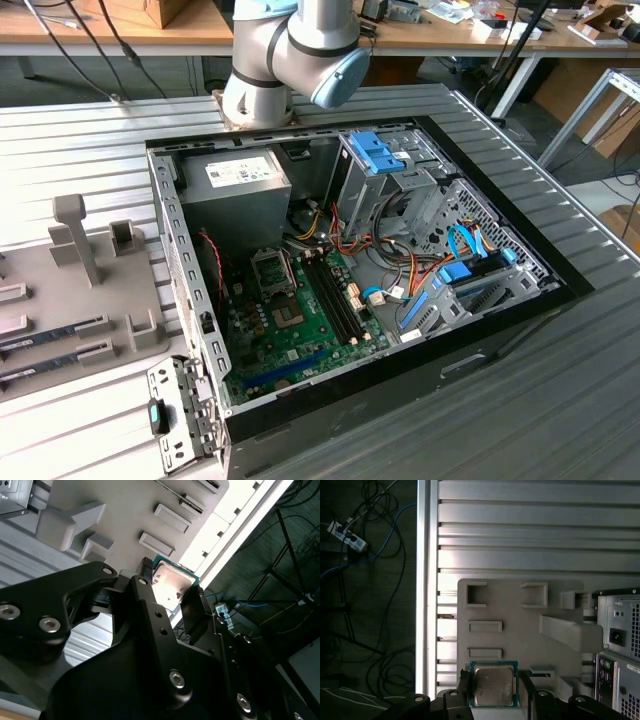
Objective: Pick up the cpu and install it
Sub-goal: 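Pick up the cpu and move it towards the insertion slot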
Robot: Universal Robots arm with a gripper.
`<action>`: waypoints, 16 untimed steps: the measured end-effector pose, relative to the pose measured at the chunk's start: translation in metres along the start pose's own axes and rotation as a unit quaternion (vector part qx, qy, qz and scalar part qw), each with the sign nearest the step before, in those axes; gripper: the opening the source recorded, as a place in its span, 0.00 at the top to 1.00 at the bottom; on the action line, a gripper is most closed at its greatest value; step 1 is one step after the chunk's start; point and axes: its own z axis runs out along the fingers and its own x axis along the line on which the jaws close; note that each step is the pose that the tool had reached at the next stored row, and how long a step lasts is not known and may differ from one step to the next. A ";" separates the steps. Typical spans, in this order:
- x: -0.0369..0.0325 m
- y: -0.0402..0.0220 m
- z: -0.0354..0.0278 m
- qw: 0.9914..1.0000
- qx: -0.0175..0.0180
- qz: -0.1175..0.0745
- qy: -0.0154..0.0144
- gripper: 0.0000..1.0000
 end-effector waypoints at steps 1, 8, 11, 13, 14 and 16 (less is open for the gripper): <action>0.0000 0.0000 -0.0006 1.000 0.000 0.000 0.000 0.53; -0.0003 -0.0001 -0.0065 1.000 0.000 0.000 0.000 0.53; -0.0004 -0.0001 -0.0088 1.000 0.000 0.000 0.000 0.53; -0.0004 -0.0001 -0.0098 1.000 -0.001 0.000 0.000 0.53; -0.0005 -0.0001 -0.0098 1.000 -0.001 0.000 0.000 0.53; -0.0005 -0.0001 -0.0099 1.000 -0.001 0.000 0.000 0.53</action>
